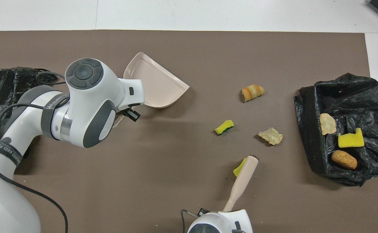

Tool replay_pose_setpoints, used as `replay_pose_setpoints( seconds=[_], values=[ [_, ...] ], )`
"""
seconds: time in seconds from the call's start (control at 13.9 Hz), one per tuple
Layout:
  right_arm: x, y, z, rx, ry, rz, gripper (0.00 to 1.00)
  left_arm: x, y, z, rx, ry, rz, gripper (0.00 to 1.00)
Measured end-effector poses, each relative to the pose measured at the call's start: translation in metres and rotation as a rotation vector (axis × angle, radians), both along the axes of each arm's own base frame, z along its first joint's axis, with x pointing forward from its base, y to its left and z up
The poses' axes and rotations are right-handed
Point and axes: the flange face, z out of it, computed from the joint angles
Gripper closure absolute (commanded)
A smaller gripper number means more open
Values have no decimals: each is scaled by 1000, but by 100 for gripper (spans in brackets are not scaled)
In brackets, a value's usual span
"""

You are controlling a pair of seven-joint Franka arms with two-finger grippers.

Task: Sweep and dump trash in bin
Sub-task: 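Sweep the yellow sponge pieces into the dustpan with the right gripper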

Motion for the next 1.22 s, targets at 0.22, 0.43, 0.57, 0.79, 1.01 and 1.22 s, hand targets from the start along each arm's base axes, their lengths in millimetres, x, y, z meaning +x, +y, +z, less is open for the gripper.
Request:
replay_pose_setpoints(
  seconds=[0.22, 0.43, 0.57, 0.79, 1.01, 1.22],
  values=[
    [7, -24, -18, 18, 72, -111, 100, 2, 16, 5, 44, 9, -169, 100],
    [22, -47, -26, 104, 150, -147, 100, 0, 17, 3, 75, 28, -242, 100],
    [37, -58, -27, 174, 138, -130, 100, -2, 16, 2, 78, 41, -330, 100],
    [56, -58, -34, 253, 73, -72, 100, -5, 17, 1, 79, 68, -509, 100],
    [91, -63, -39, 318, 43, -22, 100, -16, 13, -4, 75, 92, -602, 100],
    [126, -73, -38, 381, 46, 71, 100, -37, -2, -10, 72, 90, -647, 100]
  ],
)
